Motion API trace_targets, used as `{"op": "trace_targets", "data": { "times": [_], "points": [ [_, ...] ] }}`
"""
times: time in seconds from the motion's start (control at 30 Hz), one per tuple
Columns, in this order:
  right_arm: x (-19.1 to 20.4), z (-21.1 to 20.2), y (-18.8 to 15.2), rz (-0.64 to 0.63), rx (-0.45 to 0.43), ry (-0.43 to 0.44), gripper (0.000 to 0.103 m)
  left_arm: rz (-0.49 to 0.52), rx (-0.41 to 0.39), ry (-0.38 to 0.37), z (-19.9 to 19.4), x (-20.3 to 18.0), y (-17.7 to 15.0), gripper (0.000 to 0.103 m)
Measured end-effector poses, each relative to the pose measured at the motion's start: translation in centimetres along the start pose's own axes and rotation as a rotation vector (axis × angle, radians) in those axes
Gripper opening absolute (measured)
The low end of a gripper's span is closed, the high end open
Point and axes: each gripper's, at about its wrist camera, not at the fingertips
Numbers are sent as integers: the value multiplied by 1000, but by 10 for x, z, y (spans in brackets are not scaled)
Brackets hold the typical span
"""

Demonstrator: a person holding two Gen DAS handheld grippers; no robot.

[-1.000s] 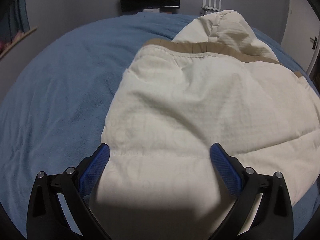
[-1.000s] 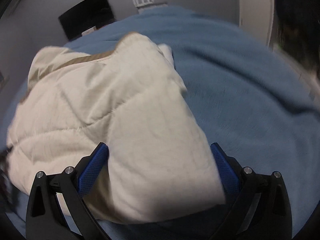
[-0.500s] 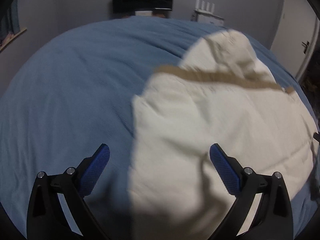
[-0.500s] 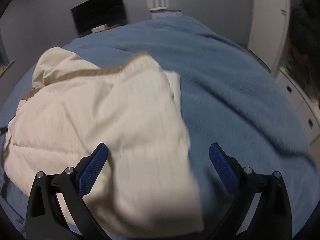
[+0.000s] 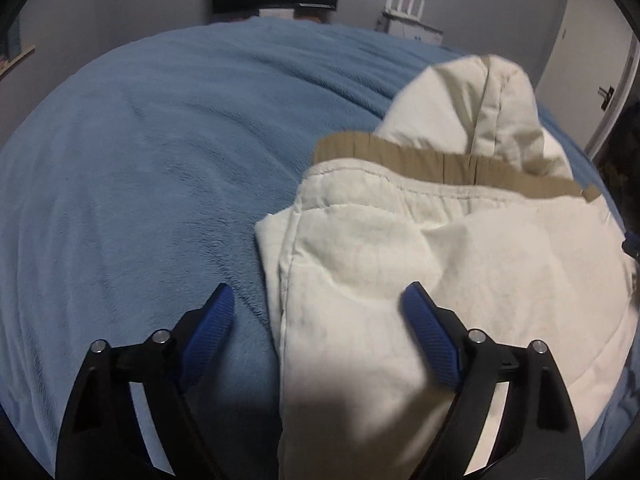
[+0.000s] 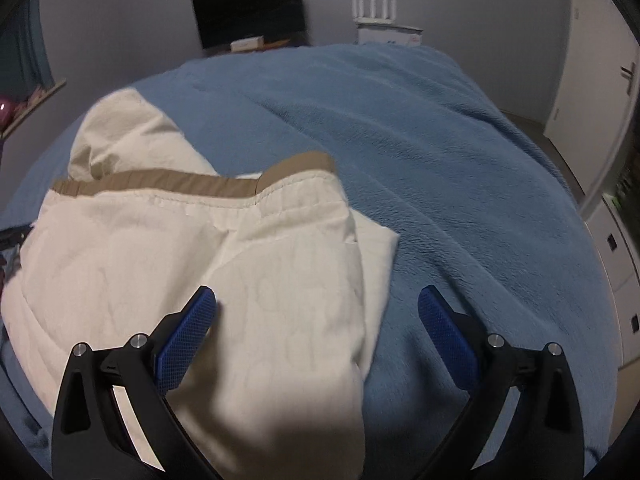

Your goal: Fold large clothes

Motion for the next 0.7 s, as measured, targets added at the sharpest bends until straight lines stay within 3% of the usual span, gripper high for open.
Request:
{"op": "trace_targets", "data": {
  "times": [0.13,0.37,0.7],
  "points": [
    [-13,19,-8,26,14,7,94,0,33,-14,18,3,1,84],
    [-31,35,-18,98,14,28,94,-91,54,-68,38,21,-2,87],
    [-44,27,-23,133,-6,84,89,-79,41,-130,30,41,-10,88]
  ]
}}
Point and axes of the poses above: each gripper's, at about its wrist camera, not at the fingertips, and z roughly the way its jaws point, x to its left, y to its top, and after that the axes turned 1 degree about y, right-handed
